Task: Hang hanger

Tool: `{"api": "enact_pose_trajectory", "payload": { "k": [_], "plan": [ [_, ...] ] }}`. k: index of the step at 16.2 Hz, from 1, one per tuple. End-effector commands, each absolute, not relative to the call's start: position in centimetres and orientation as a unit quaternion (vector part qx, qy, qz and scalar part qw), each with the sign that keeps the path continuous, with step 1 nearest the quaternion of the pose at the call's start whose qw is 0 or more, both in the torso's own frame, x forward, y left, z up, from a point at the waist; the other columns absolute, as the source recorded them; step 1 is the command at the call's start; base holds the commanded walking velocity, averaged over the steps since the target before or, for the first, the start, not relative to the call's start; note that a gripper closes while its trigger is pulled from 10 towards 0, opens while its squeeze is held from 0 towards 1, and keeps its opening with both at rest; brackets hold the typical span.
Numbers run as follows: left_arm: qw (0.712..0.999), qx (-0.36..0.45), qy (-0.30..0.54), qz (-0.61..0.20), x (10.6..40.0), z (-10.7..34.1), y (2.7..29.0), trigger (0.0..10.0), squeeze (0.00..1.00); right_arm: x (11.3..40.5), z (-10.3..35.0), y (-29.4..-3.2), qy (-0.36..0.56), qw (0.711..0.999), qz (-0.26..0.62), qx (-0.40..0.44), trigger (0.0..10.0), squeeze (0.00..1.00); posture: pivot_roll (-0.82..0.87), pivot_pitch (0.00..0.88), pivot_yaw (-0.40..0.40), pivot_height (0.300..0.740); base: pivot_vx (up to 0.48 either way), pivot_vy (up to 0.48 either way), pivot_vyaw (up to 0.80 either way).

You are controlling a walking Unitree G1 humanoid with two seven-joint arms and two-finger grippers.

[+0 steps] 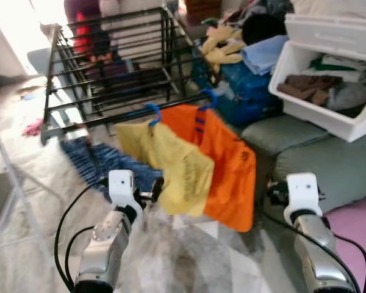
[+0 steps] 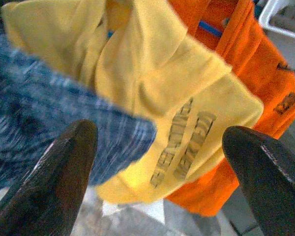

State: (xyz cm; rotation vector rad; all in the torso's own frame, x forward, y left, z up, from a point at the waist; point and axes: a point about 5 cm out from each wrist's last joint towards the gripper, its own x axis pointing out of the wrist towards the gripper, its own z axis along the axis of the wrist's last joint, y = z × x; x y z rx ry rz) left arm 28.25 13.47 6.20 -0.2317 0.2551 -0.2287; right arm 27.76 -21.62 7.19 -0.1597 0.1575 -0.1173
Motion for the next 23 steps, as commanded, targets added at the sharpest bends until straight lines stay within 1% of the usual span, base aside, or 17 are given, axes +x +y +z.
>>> {"api": "enact_pose_trajectory", "payload": {
  "k": [1,7,11,16,20,21,23],
  "plan": [
    [0.982,-0.104,0.122,-0.099,28.4,6.6,14.7,10.0,0.00,28.1,7.5,-20.7,0.073,0.994,-0.043,-0.074,10.0,0.00,-0.20,0.000,0.076,0.740,0.356,0.322,0.00],
    [0.982,-0.099,0.125,-0.099,28.4,6.6,14.7,10.0,0.00,27.8,7.3,-20.5,0.077,0.994,-0.028,-0.076,10.0,0.00,-0.20,0.000,0.083,0.740,0.317,0.352,0.00],
    [0.982,-0.095,0.125,-0.103,28.3,6.7,14.5,10.0,0.00,28.0,7.6,-21.0,0.076,0.993,-0.031,-0.085,10.0,0.00,-0.20,0.000,0.084,0.740,0.000,0.000,0.00],
    [0.982,-0.099,0.120,-0.112,28.1,6.9,14.4,10.0,0.00,28.1,7.7,-22.1,0.078,0.988,-0.050,-0.124,10.0,0.00,-0.20,0.000,0.085,0.740,0.000,0.000,0.00],
    [0.981,-0.100,0.121,-0.114,27.8,6.9,14.1,10.0,0.00,27.9,7.6,-22.4,0.083,0.986,-0.056,-0.130,10.0,0.00,-0.20,0.000,0.084,0.740,0.000,0.000,0.00],
    [0.981,-0.100,0.122,-0.113,27.8,6.9,14.1,10.0,0.00,27.8,7.5,-22.4,0.086,0.985,-0.058,-0.140,10.0,0.00,-0.20,0.000,0.084,0.740,0.000,0.000,0.00],
    [0.981,-0.095,0.130,-0.112,27.6,6.8,14.2,10.0,0.00,27.8,7.5,-23.4,0.097,0.975,-0.062,-0.189,10.0,0.00,-0.20,0.000,0.084,0.740,0.000,0.000,0.00]
  ]
}}
